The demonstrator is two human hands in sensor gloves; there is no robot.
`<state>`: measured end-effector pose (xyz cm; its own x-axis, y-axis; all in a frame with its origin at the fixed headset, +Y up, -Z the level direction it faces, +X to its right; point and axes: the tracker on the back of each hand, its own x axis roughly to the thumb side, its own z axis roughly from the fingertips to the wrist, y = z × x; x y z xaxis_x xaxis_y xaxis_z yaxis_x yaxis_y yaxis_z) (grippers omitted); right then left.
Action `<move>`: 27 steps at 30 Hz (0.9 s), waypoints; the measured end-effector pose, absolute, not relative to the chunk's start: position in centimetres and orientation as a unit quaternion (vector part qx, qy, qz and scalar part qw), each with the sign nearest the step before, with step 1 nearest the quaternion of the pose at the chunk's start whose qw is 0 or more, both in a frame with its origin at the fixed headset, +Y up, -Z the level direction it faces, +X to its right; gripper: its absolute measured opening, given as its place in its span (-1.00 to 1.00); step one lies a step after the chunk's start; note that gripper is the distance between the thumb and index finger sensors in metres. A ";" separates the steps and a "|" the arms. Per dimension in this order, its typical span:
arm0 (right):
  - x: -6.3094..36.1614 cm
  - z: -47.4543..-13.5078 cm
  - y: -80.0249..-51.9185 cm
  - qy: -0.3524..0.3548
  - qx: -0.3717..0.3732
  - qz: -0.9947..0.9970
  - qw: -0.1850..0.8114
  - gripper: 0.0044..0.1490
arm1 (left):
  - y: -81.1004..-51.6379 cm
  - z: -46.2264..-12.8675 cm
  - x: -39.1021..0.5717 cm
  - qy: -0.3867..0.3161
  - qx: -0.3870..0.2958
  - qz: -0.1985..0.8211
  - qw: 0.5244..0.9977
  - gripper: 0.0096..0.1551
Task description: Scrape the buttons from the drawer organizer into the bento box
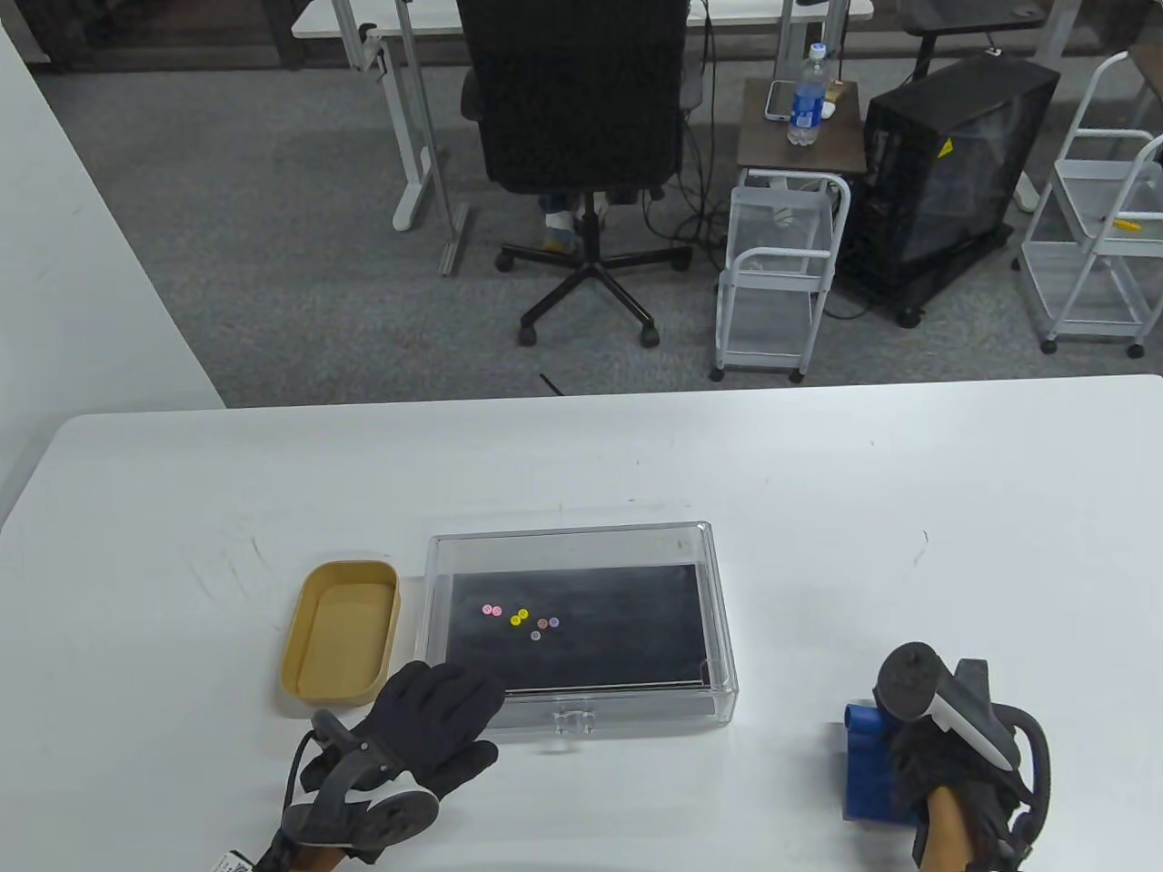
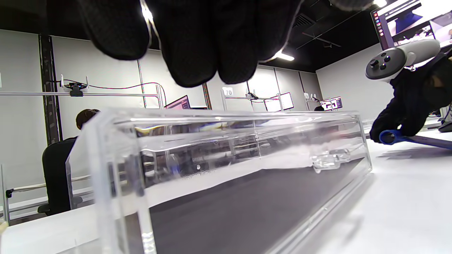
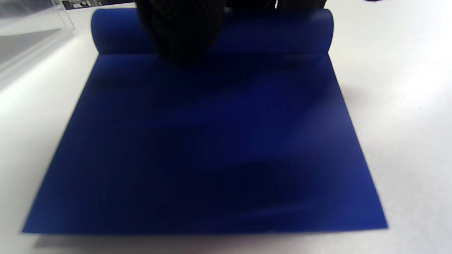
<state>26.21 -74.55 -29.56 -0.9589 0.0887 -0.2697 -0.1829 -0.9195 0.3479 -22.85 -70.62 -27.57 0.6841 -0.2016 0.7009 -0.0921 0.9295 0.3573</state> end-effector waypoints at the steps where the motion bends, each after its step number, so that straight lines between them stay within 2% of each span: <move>1: 26.2 -29.5 -74.4 0.184 -0.122 0.973 0.073 -0.23 | -70.6 -27.6 -22.8 -0.396 0.184 -0.029 0.899 -0.26; 7: 26.1 -29.1 -73.5 0.155 -0.113 0.977 0.095 -0.22 | -70.6 -27.5 -22.8 -0.399 0.182 -0.029 0.898 -0.26; 13: 26.3 -28.5 -72.4 0.098 -0.102 0.975 0.171 -0.23 | -70.5 -27.4 -22.8 -0.397 0.190 -0.030 0.897 -0.26; 17: 26.5 -28.4 -72.1 0.068 -0.107 0.975 0.184 -0.22 | -70.5 -27.5 -22.8 -0.399 0.188 -0.030 0.897 -0.26; 27: 26.7 -27.7 -70.9 -0.057 -0.125 0.965 0.224 -0.23 | -70.6 -27.4 -22.7 -0.401 0.190 -0.031 0.896 -0.26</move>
<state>26.67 -70.86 -27.73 -0.8685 0.4461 -0.2163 -0.4173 -0.8933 -0.1668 -22.66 -70.56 -27.38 0.6762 -0.2081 0.7067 -0.0961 0.9261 0.3648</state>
